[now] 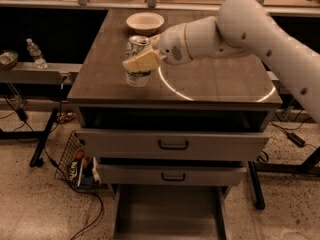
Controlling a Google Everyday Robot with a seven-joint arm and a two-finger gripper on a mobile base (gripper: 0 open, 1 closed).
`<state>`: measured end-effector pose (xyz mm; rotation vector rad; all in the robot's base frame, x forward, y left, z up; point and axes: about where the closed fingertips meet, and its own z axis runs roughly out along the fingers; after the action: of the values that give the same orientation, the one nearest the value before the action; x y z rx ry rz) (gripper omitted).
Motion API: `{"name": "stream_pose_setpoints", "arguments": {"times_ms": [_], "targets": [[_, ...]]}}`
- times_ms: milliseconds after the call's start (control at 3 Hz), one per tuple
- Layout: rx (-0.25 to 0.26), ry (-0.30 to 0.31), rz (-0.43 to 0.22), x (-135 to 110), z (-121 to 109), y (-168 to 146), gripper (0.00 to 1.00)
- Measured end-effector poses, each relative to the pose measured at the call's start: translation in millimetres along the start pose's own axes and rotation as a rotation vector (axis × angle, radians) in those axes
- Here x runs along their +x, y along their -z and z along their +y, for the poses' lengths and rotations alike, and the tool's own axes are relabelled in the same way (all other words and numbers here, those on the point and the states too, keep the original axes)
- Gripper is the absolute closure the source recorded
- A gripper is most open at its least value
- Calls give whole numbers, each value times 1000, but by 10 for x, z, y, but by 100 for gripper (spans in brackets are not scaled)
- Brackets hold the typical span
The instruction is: Place 7up can into bottom drawer
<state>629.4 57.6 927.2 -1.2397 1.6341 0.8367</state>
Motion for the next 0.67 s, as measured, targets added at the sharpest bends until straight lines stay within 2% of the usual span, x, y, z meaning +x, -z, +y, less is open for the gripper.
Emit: {"name": "stream_pose_setpoints", "arguments": {"times_ms": [333, 667], "targets": [[-9, -31, 0, 267, 464, 379, 100], [18, -53, 31, 705, 851, 808, 100]]}}
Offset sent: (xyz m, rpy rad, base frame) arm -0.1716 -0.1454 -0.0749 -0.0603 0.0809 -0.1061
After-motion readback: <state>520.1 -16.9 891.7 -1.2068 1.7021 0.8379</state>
